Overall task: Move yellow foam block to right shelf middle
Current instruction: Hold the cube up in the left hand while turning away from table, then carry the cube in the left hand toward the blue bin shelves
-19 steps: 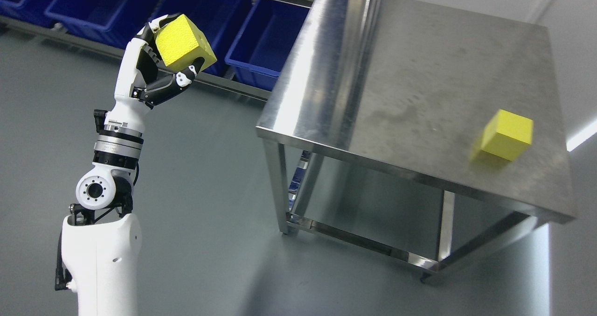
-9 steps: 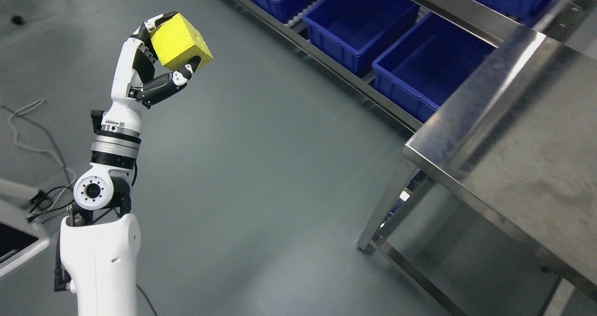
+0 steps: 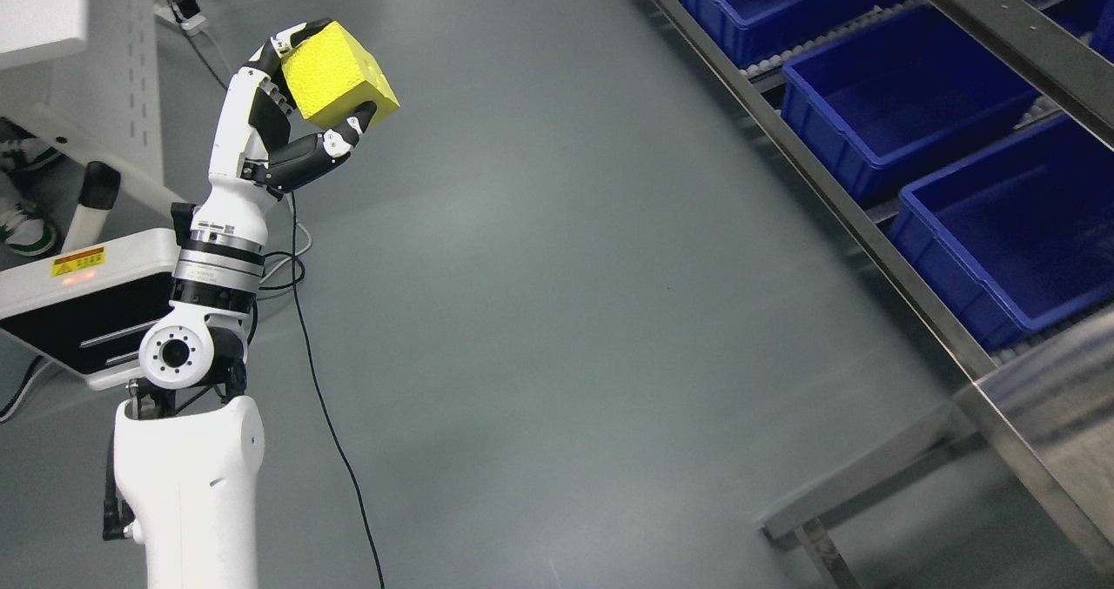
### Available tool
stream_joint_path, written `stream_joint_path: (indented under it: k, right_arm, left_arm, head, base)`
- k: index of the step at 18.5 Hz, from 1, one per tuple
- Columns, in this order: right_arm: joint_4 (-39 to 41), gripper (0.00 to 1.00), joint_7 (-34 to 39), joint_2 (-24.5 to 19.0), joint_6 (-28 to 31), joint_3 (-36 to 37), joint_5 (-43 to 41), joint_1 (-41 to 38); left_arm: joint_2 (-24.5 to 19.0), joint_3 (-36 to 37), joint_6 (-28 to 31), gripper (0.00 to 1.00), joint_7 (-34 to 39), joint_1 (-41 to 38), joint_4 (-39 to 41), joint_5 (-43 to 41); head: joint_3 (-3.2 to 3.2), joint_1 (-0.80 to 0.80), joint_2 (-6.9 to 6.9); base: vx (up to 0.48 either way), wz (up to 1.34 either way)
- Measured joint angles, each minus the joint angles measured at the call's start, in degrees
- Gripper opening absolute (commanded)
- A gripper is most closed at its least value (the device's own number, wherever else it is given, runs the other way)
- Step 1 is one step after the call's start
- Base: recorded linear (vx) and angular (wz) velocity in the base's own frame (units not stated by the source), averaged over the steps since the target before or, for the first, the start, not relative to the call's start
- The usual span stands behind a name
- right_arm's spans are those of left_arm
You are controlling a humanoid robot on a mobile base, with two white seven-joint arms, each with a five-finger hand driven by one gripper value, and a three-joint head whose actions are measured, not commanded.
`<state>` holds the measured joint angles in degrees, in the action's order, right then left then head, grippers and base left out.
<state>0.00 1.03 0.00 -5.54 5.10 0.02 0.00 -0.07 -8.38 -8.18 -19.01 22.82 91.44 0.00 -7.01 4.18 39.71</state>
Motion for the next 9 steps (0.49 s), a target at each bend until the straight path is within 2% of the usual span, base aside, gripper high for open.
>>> stream_joint_path:
  k: [9]
  right_arm:
    - [0.0, 1.00, 0.0, 0.0, 0.0, 0.0, 0.0, 0.0]
  left_arm:
    - [0.0, 2.3, -1.1, 0.54, 0.2, 0.0, -0.1, 0.0]
  head:
    - [0.00, 0.00, 0.00]
  base:
    - [0.084, 0.32]
